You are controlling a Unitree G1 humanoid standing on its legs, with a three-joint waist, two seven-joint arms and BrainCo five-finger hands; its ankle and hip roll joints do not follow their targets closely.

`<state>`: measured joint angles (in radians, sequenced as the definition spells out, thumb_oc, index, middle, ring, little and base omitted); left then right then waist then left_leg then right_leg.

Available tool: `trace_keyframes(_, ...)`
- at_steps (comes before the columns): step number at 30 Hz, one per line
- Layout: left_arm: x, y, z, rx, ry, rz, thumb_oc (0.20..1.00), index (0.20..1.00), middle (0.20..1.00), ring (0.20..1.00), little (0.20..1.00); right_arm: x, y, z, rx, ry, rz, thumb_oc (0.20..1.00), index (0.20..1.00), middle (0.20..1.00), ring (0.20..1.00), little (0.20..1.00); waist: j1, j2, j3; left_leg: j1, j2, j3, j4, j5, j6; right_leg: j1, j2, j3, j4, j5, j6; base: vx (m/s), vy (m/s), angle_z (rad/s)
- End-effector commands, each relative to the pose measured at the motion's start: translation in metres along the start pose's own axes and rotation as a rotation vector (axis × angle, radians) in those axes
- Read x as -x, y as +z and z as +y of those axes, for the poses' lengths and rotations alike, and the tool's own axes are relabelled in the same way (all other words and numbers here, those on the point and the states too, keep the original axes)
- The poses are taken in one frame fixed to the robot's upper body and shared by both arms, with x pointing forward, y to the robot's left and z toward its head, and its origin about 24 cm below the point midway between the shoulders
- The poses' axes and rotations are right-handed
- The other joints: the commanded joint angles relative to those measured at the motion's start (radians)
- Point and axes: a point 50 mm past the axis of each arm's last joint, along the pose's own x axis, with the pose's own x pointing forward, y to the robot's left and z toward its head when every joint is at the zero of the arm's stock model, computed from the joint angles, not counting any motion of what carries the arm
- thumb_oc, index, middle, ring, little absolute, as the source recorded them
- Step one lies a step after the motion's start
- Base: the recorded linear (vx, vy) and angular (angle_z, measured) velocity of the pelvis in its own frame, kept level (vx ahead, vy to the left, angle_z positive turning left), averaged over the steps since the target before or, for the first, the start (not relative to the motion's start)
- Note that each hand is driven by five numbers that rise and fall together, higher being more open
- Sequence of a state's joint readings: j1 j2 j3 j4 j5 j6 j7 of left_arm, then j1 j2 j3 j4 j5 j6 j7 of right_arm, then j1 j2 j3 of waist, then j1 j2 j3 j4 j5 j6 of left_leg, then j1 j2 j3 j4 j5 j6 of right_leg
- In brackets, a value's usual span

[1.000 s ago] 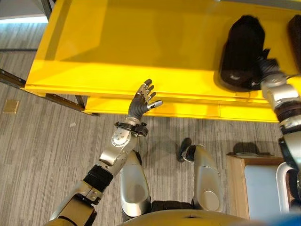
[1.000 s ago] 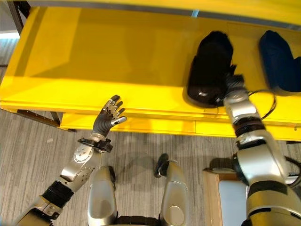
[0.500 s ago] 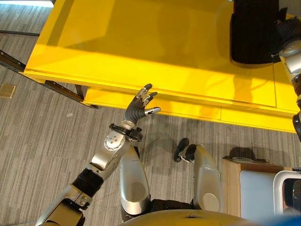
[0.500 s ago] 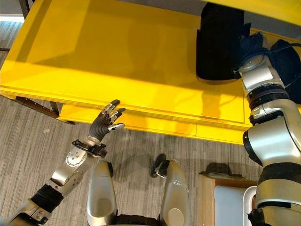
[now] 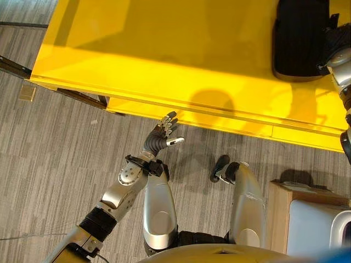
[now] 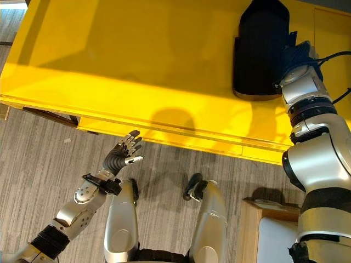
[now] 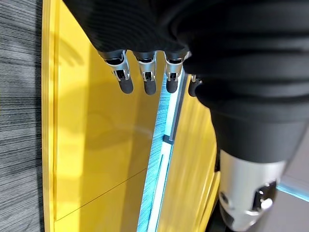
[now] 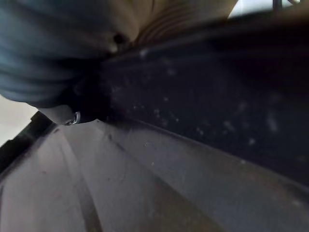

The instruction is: Move parts from the plastic box to the shelf.

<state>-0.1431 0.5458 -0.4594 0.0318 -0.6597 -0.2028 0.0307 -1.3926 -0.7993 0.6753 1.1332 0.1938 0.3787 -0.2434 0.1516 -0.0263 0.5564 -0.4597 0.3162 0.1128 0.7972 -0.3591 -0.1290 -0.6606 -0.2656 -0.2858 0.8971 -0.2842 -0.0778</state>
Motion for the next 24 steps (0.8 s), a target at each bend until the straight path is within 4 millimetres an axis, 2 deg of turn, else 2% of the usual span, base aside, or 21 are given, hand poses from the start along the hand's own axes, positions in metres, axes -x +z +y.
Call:
trace_keyframes(1, 0.001, 0.017, -0.008, 0.032, -0.067, -0.094, 1.0, 1.0, 1.0, 1.0, 1.0, -0.004, 0.0, -0.029, 0.008, -0.125, -0.003, 0.2, 0.2, 0.2, 0.2, 0.2, 0.003, 0.023, -0.036, -0.081, -0.032, 0.03, -0.07, 0.147, 0.104, 0.053, 0.037, 0.042, 0.071, -0.059, 0.042, 0.02, -0.056, -0.01)
trace_keyframes(10, 0.002, 0.019, -0.001, 0.034, -0.057, -0.096, 1.0, 1.0, 1.0, 1.0, 1.0, -0.005, -0.018, -0.029, 0.073, -0.179, 0.021, 0.2, 0.2, 0.2, 0.2, 0.2, -0.008, 0.036, -0.036, -0.109, -0.026, 0.032, -0.079, 0.153, 0.105, 0.013, 0.052, 0.044, 0.093, -0.074, 0.035, 0.02, -0.042, 0.01)
trace_keyframes(11, 0.003, 0.017, 0.0, 0.036, -0.061, -0.095, 1.0, 1.0, 1.0, 1.0, 1.0, -0.005, -0.017, -0.033, 0.089, -0.232, -0.011, 0.288, 0.288, 0.288, 0.288, 0.288, -0.01, 0.037, -0.036, -0.11, -0.024, 0.031, -0.08, 0.157, 0.105, 0.012, 0.055, 0.044, 0.094, -0.075, 0.035, 0.04, -0.073, 0.02)
trace_keyframes(12, 0.004, 0.017, 0.0, 0.036, -0.063, -0.095, 1.0, 1.0, 1.0, 1.0, 1.0, -0.004, -0.017, -0.033, 0.091, -0.24, -0.019, 0.482, 0.482, 0.482, 0.482, 0.482, -0.01, 0.037, -0.036, -0.109, -0.024, 0.031, -0.08, 0.158, 0.105, 0.012, 0.055, 0.044, 0.093, -0.075, 0.035, 0.0, 0.0, 0.0)
trace_keyframes(13, 0.004, 0.017, 0.0, 0.036, -0.065, -0.097, 1.0, 1.0, 1.0, 1.0, 1.0, -0.004, -0.015, -0.034, 0.086, -0.252, -0.027, 0.576, 0.576, 0.576, 0.576, 0.576, -0.01, 0.038, -0.036, -0.111, -0.024, 0.031, -0.081, 0.162, 0.104, 0.011, 0.057, 0.044, 0.094, -0.075, 0.034, 0.0, 0.0, 0.0)
trace_keyframes(14, 0.004, 0.017, 0.0, 0.036, -0.067, -0.097, 1.0, 1.0, 1.0, 1.0, 1.0, -0.004, -0.012, -0.037, 0.072, -0.281, -0.044, 0.598, 0.598, 0.598, 0.598, 0.598, -0.011, 0.039, -0.036, -0.111, -0.024, 0.03, -0.083, 0.165, 0.104, 0.01, 0.057, 0.044, 0.094, -0.075, 0.035, 0.01, -0.02, -0.04)
trace_keyframes(15, 0.004, 0.017, -0.001, 0.038, -0.068, -0.095, 1.0, 1.0, 1.0, 1.0, 1.0, -0.003, -0.01, -0.039, 0.076, -0.3, -0.062, 1.0, 1.0, 1.0, 1.0, 1.0, -0.011, 0.04, -0.036, -0.11, -0.023, 0.03, -0.083, 0.164, 0.104, 0.011, 0.057, 0.044, 0.095, -0.076, 0.035, 0.0, 0.0, 0.0)
trace_keyframes(21, 0.005, 0.016, -0.002, 0.044, -0.074, -0.096, 1.0, 1.0, 1.0, 1.0, 1.0, -0.001, -0.003, -0.047, 0.039, -0.416, -0.106, 1.0, 1.0, 1.0, 1.0, 1.0, -0.012, 0.045, -0.036, -0.11, -0.025, 0.031, -0.089, 0.173, 0.102, 0.01, 0.058, 0.043, 0.092, -0.077, 0.038, 0.0, 0.0, 0.0)
trace_keyframes(24, 0.006, 0.019, -0.002, 0.059, -0.089, -0.12, 1.0, 1.0, 1.0, 1.0, 1.0, 0.001, 0.007, -0.049, 0.052, -0.425, -0.198, 1.0, 1.0, 1.0, 1.0, 1.0, -0.014, 0.048, -0.036, -0.108, -0.03, 0.032, -0.1, 0.18, 0.099, 0.01, 0.063, 0.045, 0.084, -0.075, 0.042, 0.0, 0.0, 0.0)
